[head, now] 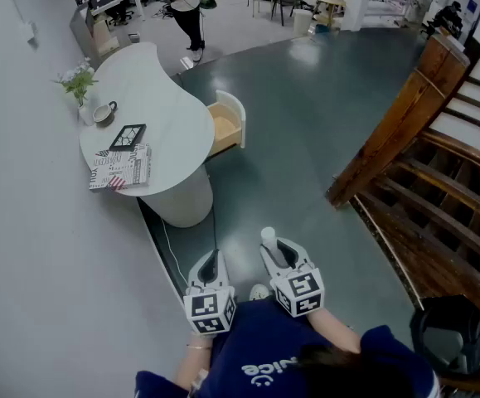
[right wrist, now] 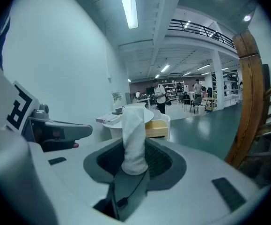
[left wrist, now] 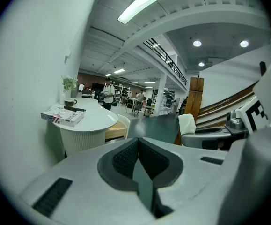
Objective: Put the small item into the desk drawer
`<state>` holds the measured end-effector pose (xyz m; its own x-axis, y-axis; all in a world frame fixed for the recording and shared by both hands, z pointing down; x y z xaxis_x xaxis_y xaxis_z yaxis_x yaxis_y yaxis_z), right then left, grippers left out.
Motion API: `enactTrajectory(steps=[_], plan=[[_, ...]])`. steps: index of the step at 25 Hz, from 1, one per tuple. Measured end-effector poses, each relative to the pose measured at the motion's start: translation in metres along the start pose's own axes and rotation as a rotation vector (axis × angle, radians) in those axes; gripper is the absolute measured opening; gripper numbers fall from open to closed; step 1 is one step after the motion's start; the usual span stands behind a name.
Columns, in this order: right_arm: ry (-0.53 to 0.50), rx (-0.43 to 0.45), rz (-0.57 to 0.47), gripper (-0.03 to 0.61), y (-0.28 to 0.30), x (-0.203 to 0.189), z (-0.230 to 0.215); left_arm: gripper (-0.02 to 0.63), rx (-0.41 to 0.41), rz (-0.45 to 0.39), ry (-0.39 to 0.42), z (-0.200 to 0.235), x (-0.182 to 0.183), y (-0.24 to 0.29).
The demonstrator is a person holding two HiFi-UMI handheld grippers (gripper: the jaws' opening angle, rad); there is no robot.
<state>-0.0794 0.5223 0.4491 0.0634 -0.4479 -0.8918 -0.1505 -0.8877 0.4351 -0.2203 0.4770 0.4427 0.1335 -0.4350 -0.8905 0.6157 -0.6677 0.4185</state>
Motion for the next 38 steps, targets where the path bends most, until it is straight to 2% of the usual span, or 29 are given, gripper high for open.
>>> enactTrajectory(steps=[6,13,20,27,34,38], plan=[[-0.004,-0.012,-0.035,0.137,-0.011,-0.001,-0.012,0.005,0.023,-0.014,0.011,-0.009,-0.001,-0.001],[0.044,-0.008,-0.064,0.138,-0.014,-0.004,-0.018,0.005,0.061,0.001,0.021,-0.003,-0.005,-0.007],[0.044,-0.016,-0.066,0.138,-0.015,-0.004,-0.023,0.005,0.047,0.029,0.007,-0.002,-0.008,0.003],[0.033,-0.064,-0.042,0.138,0.002,0.0,-0.044,0.005,0.035,0.069,0.012,0.011,-0.003,0.044],[0.028,-0.105,-0.001,0.138,0.042,0.017,-0.073,0.005,-0.012,0.059,0.014,0.021,0.029,0.108],[0.033,-0.119,0.018,0.138,0.076,0.032,-0.086,0.005,-0.018,0.074,0.005,0.041,0.042,0.142]])
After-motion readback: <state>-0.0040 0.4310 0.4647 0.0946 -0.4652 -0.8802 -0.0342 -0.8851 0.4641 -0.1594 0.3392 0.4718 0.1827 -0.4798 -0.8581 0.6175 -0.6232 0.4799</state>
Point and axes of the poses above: the fingertips, and each gripper's own axes: y forward along the fingers, z to its left, x out of its top, the point moved 3 cm from there along -y, backward along the fingers, and after that the axes turned 3 degrees about z, right-handed, at the moved point
